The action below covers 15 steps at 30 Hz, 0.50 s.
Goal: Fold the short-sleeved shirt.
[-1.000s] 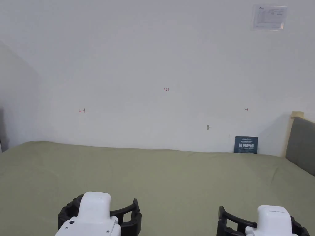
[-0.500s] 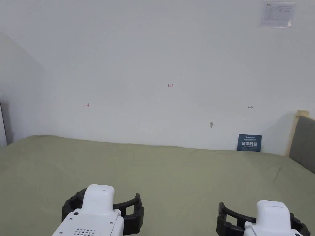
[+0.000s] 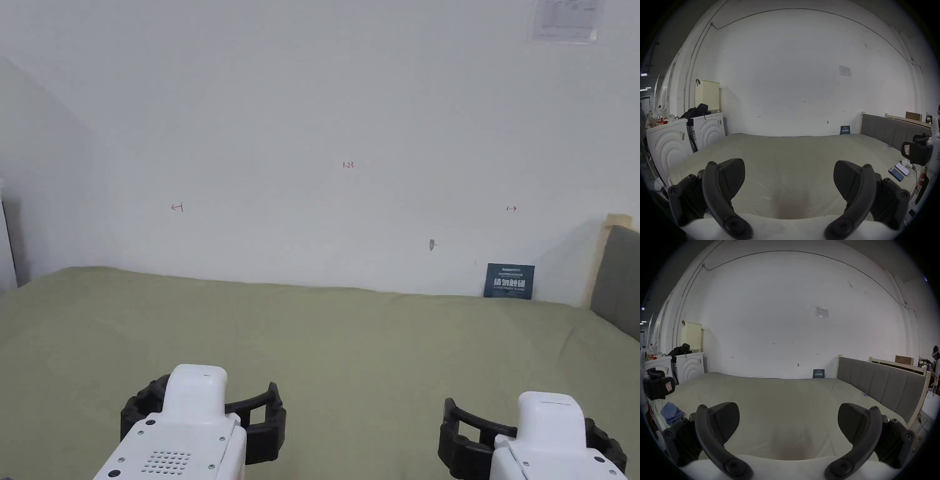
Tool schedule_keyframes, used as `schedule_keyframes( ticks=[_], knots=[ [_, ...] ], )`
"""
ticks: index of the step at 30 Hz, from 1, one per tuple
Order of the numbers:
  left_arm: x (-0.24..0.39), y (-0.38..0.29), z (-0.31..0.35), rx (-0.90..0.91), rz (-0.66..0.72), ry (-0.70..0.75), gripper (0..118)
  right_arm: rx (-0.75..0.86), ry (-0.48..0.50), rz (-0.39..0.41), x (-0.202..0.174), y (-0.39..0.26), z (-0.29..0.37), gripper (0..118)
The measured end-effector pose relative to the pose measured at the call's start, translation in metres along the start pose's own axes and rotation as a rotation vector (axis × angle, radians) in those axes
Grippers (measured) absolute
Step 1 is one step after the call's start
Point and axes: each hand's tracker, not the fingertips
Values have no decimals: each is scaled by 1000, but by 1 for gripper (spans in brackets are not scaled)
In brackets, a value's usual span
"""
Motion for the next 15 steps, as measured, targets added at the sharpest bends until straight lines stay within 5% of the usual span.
schedule_keyframes(
  ticks=[15],
  knots=[
    [-1,-1,-8,-11,-4,-5,114,6,0,1,1,1,-7,118]
  ],
)
